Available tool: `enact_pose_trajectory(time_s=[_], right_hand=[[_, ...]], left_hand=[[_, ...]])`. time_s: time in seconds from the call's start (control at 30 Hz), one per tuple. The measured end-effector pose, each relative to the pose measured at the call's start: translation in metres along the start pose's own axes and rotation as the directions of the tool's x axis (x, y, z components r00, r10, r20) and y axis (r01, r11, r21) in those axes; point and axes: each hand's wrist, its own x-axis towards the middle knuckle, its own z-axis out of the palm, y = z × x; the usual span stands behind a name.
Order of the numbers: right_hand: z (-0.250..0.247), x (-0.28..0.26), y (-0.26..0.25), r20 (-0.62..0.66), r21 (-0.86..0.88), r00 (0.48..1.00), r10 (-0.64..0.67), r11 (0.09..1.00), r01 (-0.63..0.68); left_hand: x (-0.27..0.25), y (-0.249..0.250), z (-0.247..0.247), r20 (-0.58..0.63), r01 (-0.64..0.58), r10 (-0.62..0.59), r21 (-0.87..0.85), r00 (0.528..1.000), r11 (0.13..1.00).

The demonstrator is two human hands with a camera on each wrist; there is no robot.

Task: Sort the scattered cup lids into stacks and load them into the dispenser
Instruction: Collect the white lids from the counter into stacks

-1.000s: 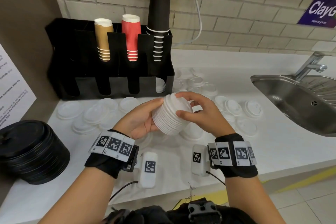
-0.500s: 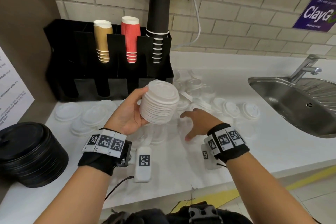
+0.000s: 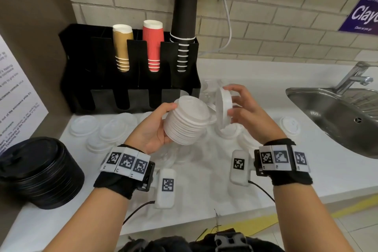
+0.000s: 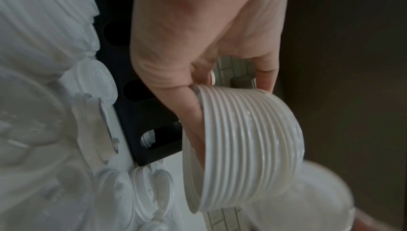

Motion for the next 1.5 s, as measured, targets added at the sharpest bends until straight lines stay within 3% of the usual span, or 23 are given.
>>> enact_pose_trajectory(time_s=[0.27,0.6,0.7,0.77,0.87,1.0,1.07,1.13,1.2,1.27,1.3,1.33,1.4,1.5], right_hand=[[0.023,0.005,-0.011,0.071,-0.296,0.994,-0.086,0.950,0.103],[0.026,0.004,-0.010,0.051,-0.307,0.998,-0.043,0.950,0.057],[0.029,-0.002,-0.008,0.065,-0.197,0.998,-0.008,0.980,0.021],[0.030,-0.007,-0.006,0.077,0.002,0.997,0.031,0.999,-0.032],[0.028,-0.008,0.000,0.103,0.289,0.978,0.184,0.935,-0.207],[0.021,-0.003,0.009,0.088,0.443,0.946,0.312,0.838,-0.318],[0.013,-0.001,0.013,0.049,0.488,0.937,0.347,0.810,-0.325],[0.005,-0.003,0.018,0.024,0.467,0.923,0.383,0.813,-0.349],[-0.001,-0.009,0.028,0.039,0.386,0.903,0.428,0.827,-0.409],[-0.001,-0.016,0.041,0.093,0.291,0.878,0.469,0.830,-0.475],[0.001,-0.019,0.047,0.121,0.247,0.865,0.487,0.829,-0.502],[0.003,-0.020,0.051,0.142,0.213,0.852,0.503,0.825,-0.523],[0.008,-0.022,0.056,0.173,0.191,0.829,0.532,0.808,-0.558],[0.013,-0.022,0.059,0.167,0.145,0.812,0.558,0.801,-0.581]], left_hand=[[-0.003,-0.004,0.013,0.035,-0.035,0.029,0.201,0.999,0.979],[-0.006,-0.005,0.016,0.076,-0.008,-0.008,0.197,0.997,0.980],[-0.005,-0.002,0.028,0.053,-0.003,-0.009,0.228,0.999,0.974],[-0.004,0.000,0.037,0.045,0.002,-0.012,0.226,0.999,0.974],[-0.002,0.007,0.047,0.091,0.009,-0.027,0.198,0.995,0.980],[0.000,0.012,0.050,0.168,-0.014,-0.049,0.355,0.985,0.935],[0.000,0.016,0.049,0.159,-0.060,-0.035,0.553,0.987,0.831],[0.002,0.021,0.042,0.120,-0.097,0.007,0.765,0.993,0.636],[0.006,0.022,0.029,0.139,-0.130,-0.003,0.934,0.990,0.333],[0.007,0.016,0.016,0.099,-0.114,-0.170,0.991,0.980,-0.077],[0.006,0.011,0.012,0.049,-0.113,-0.263,0.966,0.963,-0.232],[0.004,0.004,0.010,0.003,-0.123,-0.346,0.938,0.938,-0.325],[0.001,-0.008,0.009,-0.075,-0.143,-0.465,0.898,0.882,-0.416],[-0.001,-0.022,0.008,-0.167,-0.171,-0.508,0.816,0.845,-0.552]])
